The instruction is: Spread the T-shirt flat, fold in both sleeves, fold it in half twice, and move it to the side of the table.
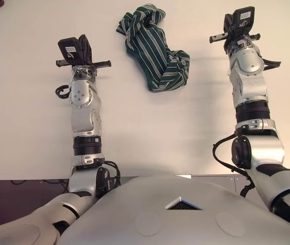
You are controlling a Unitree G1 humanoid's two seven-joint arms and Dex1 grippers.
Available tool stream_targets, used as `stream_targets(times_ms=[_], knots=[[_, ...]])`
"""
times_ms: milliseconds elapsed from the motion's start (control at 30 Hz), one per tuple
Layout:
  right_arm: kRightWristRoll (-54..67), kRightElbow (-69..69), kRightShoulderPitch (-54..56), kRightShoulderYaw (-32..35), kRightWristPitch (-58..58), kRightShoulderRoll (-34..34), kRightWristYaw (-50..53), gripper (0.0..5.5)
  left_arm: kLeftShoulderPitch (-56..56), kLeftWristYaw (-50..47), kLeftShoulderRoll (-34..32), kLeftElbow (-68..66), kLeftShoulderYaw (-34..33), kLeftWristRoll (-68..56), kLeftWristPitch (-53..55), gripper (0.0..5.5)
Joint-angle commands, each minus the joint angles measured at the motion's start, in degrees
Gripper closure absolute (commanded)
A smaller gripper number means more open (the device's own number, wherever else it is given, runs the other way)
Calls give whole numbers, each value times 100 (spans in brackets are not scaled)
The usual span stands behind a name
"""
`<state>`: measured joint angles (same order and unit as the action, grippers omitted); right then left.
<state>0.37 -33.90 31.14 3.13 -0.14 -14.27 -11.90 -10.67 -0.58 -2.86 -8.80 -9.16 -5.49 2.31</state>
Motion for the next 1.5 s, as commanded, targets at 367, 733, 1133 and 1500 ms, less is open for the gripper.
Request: stream_targets(times_ms=[367, 733, 1133, 1500], knots=[[361, 2730, -1055, -2293, 1909, -1188, -4275, 344, 91, -69, 8, 70, 46, 34, 49, 550], [-315, 1560, -631, -2832, 1659, -688, -3771, 335, -188, -120, 28, -233, 5, 29, -89, 550], [588, 2217, -725, -2173, 1350, -1727, -5479, 530, -1, -6, -342, -55, -117, 116, -94, 550], [1738, 3025, 110, -1843, 2840, -1249, -5582, 501, -158, 209, -657, -209, -87, 163, -61, 550]])
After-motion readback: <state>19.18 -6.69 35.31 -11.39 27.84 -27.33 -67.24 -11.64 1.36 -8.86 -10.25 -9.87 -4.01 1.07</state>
